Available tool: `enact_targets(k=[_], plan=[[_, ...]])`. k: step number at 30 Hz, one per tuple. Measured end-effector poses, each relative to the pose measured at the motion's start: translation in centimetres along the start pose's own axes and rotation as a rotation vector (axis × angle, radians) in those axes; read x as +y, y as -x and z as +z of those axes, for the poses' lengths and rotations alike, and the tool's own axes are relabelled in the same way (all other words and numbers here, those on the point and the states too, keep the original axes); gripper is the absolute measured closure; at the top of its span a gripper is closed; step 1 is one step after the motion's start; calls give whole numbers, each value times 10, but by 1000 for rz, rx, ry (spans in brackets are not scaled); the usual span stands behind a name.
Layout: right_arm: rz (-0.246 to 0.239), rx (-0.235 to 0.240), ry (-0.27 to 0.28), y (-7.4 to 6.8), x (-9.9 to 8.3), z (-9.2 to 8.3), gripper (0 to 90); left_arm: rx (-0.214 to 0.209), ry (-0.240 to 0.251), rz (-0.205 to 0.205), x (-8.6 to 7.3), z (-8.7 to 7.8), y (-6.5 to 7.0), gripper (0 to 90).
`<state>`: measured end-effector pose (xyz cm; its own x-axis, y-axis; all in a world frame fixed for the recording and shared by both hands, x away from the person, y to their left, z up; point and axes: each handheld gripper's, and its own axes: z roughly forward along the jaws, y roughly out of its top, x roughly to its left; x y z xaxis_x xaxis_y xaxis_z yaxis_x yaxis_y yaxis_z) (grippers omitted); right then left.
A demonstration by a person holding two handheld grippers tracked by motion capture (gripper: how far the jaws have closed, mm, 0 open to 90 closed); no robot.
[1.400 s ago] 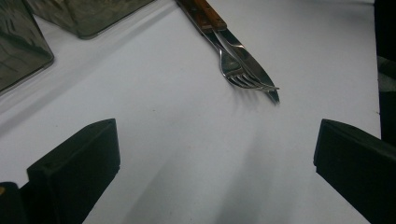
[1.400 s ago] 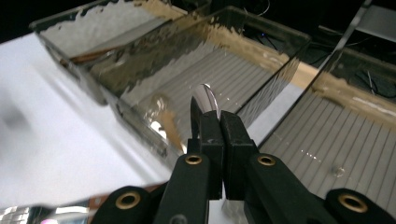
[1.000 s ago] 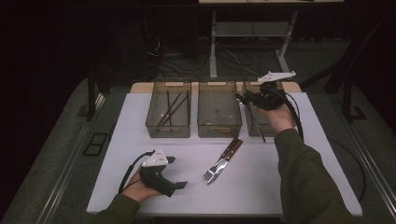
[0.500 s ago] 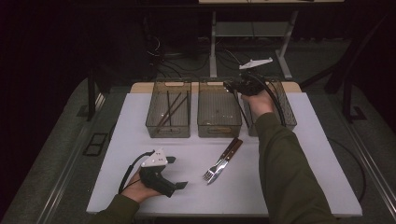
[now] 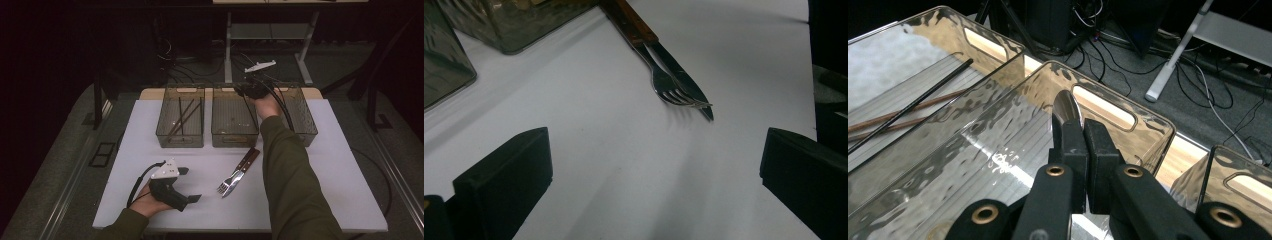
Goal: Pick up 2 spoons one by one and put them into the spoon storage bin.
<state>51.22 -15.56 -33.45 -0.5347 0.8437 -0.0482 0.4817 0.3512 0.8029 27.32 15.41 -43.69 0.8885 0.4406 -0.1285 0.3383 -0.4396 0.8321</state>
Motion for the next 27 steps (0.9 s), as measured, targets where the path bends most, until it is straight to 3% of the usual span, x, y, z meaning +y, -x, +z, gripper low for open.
enact_targets(k=[11,13,17,22,27], plan=[[2,-8,-74,-6,-16,19,863,-2,-4,0,0,0,0,0],[4,-11,-85,-7,-20,21,719,-2,-4,1,0,0,0,0],[32,3,-77,-7,-25,17,579,-2,-5,0,0,0,0,0],[87,42,-43,-3,-29,4,479,0,-6,-1,0,0,0,0],[91,72,-38,-1,-35,-12,403,2,-16,7,0,1,0,0]])
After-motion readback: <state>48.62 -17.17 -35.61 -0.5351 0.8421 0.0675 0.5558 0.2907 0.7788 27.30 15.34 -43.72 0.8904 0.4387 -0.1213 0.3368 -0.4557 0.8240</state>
